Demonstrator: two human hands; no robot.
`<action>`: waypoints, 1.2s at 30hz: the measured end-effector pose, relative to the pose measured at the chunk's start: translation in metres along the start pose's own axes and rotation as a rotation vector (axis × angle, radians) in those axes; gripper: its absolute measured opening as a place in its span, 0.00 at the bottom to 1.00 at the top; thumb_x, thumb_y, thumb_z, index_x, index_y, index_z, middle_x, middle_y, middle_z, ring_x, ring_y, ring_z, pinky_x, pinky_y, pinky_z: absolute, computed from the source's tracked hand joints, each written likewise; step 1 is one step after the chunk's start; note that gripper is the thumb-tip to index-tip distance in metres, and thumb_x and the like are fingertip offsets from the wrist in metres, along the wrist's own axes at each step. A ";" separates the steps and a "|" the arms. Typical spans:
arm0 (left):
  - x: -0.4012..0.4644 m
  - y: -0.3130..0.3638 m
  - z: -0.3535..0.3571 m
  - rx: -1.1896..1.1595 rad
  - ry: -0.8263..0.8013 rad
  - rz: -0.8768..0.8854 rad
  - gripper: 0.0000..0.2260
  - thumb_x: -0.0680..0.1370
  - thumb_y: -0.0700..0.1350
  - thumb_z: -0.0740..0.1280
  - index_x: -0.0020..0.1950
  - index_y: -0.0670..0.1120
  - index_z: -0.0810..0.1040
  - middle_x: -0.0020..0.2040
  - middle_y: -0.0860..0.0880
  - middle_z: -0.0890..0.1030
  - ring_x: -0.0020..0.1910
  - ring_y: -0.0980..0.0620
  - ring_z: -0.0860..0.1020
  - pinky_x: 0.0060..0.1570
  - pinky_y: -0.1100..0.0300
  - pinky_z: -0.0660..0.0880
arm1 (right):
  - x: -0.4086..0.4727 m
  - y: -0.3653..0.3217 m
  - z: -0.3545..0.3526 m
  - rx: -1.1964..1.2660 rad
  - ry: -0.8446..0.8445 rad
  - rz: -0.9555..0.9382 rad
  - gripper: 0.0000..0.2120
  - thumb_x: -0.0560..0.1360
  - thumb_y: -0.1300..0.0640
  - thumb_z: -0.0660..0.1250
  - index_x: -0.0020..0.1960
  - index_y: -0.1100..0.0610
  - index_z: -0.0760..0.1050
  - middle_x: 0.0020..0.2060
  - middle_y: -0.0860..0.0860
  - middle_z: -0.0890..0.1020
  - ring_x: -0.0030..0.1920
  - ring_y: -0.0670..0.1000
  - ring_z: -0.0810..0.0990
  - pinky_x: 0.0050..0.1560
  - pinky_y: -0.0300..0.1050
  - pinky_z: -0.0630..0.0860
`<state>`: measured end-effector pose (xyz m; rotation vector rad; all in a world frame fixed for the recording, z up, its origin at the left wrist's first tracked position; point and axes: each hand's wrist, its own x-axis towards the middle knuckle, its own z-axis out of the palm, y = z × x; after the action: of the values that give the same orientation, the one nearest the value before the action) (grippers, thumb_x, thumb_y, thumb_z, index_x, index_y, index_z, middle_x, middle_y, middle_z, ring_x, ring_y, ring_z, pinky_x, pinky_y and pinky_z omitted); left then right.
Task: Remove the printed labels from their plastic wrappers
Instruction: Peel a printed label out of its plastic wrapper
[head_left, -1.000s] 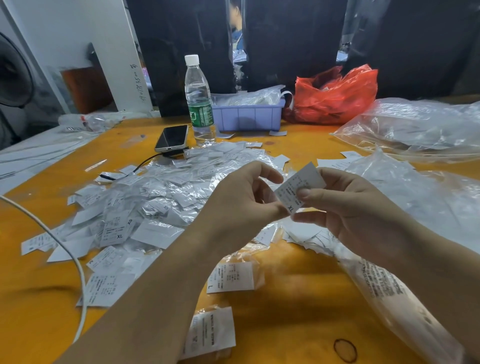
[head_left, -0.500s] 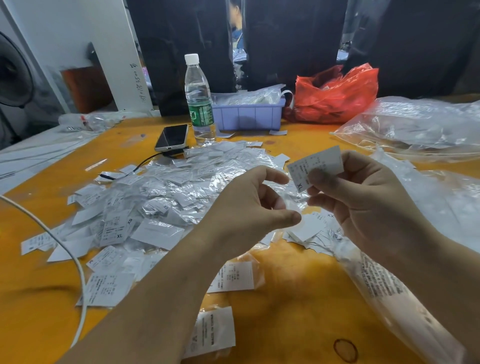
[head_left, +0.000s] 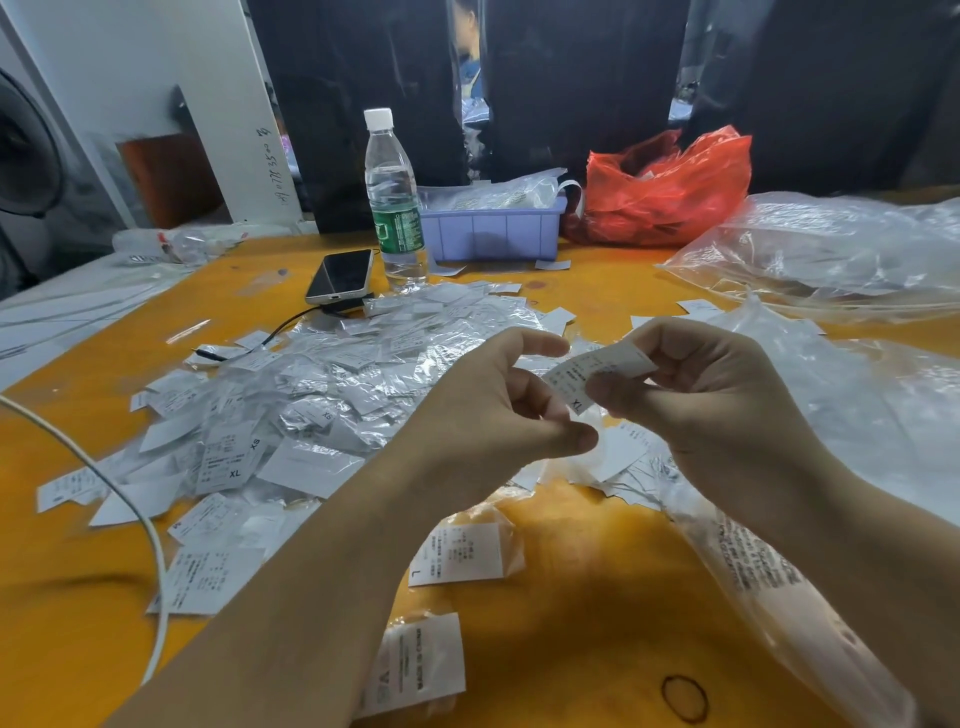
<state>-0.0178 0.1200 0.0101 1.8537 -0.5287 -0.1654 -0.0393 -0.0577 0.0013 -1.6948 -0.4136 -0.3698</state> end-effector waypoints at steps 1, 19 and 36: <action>0.000 0.000 -0.001 -0.002 0.007 0.002 0.27 0.70 0.38 0.77 0.65 0.52 0.72 0.35 0.51 0.81 0.37 0.53 0.80 0.49 0.52 0.80 | 0.000 0.000 -0.001 -0.023 0.010 0.000 0.05 0.70 0.66 0.74 0.39 0.59 0.79 0.35 0.53 0.83 0.38 0.53 0.79 0.42 0.48 0.76; 0.003 -0.003 -0.007 -0.041 0.116 0.051 0.15 0.75 0.41 0.72 0.57 0.56 0.74 0.43 0.50 0.85 0.40 0.56 0.81 0.37 0.66 0.77 | 0.004 0.000 -0.004 -0.054 0.032 0.156 0.07 0.69 0.68 0.73 0.43 0.58 0.80 0.36 0.54 0.84 0.34 0.48 0.79 0.36 0.43 0.75; 0.004 -0.003 -0.006 -0.123 0.184 0.015 0.12 0.75 0.41 0.73 0.56 0.51 0.76 0.43 0.49 0.85 0.40 0.54 0.83 0.38 0.62 0.80 | 0.001 -0.006 -0.001 -0.241 0.127 0.111 0.06 0.74 0.57 0.71 0.39 0.54 0.80 0.32 0.53 0.82 0.30 0.49 0.75 0.32 0.43 0.75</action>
<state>-0.0111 0.1239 0.0098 1.7245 -0.3957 -0.0160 -0.0412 -0.0574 0.0068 -1.9073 -0.1853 -0.4575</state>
